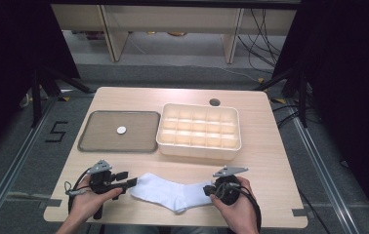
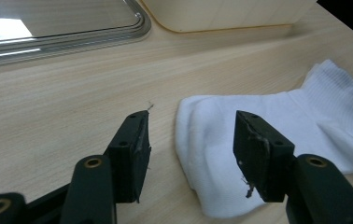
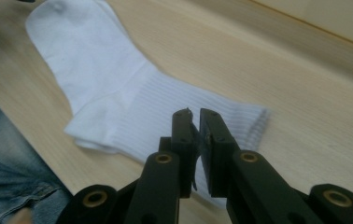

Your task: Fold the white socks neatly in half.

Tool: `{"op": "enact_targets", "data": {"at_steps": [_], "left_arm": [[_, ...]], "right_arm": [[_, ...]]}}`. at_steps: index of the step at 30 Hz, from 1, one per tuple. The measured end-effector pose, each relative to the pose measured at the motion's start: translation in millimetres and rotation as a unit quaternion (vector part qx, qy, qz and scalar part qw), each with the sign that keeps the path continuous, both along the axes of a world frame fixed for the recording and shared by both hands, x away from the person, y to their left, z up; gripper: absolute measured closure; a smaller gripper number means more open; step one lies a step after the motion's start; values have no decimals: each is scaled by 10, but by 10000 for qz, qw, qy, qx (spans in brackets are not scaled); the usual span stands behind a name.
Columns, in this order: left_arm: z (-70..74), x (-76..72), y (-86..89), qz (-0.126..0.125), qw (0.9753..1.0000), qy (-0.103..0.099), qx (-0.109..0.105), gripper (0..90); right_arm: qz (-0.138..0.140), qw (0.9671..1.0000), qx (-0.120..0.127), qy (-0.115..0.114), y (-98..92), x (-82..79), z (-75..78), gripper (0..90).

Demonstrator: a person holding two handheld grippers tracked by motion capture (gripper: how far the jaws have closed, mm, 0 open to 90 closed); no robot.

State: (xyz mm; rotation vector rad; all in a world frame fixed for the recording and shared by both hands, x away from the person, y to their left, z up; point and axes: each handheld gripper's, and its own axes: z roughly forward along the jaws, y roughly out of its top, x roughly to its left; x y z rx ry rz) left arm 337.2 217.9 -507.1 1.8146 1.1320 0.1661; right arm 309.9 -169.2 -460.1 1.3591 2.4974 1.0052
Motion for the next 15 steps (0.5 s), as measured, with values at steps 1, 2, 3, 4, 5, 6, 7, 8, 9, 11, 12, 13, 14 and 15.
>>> {"op": "enact_targets", "data": {"at_steps": [1,2,3,4,5,6,7,8,9,11,12,13,14,15], "left_arm": [[0,0,0,0,10000,0,0,454],[-4,7,11,-18,10000,22,-24,453],[-5,11,15,-30,10000,38,-35,453],[-11,21,16,-15,10000,63,-74,453],[-12,30,20,-30,9999,98,-58,453],[-15,40,18,-17,9999,105,-49,452],[-14,52,21,-28,9999,150,-29,448],[-15,65,19,-24,9998,188,-44,441],[-12,72,21,-20,9997,222,-29,438],[-9,86,17,34,9995,321,-53,433],[-7,90,7,64,9993,351,-53,427],[-8,98,-1,43,9992,393,-80,420],[-10,101,-11,26,9992,398,-92,420],[-12,103,-22,1,9991,415,-115,420]], "right_arm": [[0,10000,0,0,0,0,0,853],[71,9999,2,106,62,-8,15,857],[71,9999,2,106,62,-8,15,857],[63,9999,-11,138,90,-9,17,859],[141,9998,-50,166,125,3,21,862],[195,9996,-28,198,160,14,20,867],[254,9994,-52,225,187,27,25,872],[341,9991,-105,248,250,57,25,886],[446,9988,-71,213,275,70,21,893],[484,9986,-86,215,305,83,27,900],[494,9984,-39,283,343,90,35,900],[539,9978,72,381,427,119,42,900],[539,9978,72,381,427,119,42,900],[532,9976,106,428,455,131,44,900]]}}
